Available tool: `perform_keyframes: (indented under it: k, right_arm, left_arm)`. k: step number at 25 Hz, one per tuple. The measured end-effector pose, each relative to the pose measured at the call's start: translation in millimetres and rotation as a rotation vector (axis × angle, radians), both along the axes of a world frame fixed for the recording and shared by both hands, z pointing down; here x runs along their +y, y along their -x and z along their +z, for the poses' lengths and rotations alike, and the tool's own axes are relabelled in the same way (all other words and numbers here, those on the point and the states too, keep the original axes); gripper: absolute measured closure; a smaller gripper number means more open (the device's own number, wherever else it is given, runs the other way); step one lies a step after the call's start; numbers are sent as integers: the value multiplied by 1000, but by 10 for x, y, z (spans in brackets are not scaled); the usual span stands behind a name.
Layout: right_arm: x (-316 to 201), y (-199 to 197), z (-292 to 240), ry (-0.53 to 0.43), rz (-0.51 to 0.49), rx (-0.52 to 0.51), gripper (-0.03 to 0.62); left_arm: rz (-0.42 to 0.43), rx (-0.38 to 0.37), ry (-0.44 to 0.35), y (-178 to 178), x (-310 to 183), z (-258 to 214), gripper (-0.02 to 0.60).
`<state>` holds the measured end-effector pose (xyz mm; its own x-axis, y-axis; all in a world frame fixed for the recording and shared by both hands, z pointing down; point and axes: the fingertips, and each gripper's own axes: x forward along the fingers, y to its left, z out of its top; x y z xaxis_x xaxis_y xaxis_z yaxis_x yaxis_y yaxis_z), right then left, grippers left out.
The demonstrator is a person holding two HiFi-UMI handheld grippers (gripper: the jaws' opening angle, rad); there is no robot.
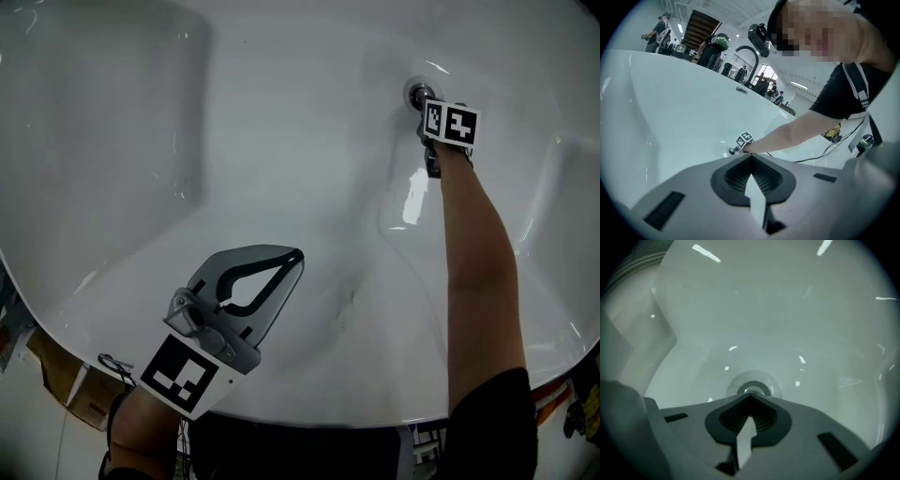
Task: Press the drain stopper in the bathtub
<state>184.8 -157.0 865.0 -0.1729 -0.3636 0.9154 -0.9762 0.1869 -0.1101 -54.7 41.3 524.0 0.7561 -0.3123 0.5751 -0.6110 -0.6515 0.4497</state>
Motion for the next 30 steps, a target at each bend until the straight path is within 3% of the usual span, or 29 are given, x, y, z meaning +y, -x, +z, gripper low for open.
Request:
perform_keyframes:
  k: [4,14,17,21,30]
  right_arm:
    - [79,-108,-460,-38,17,-16,585]
    - [538,26,-2156,-153,63,-182,585]
    - [700,76,-2796,-229,72,-215,585]
    - [934,33,-3611,-315,95,-260,585]
    - [1280,147,-5312,-490,112,-325,585]
  left_arm:
    - [15,-15,-58,-16,-39,-204,575]
    - [26,71,-157,-194,-167,-1274,575]
    - [65,88,-191,-185,-172,-1580,575]
    - [145,49,-207,-218,-67,-1886,575]
    - [158,77,-273,-336,25,-2771,575]
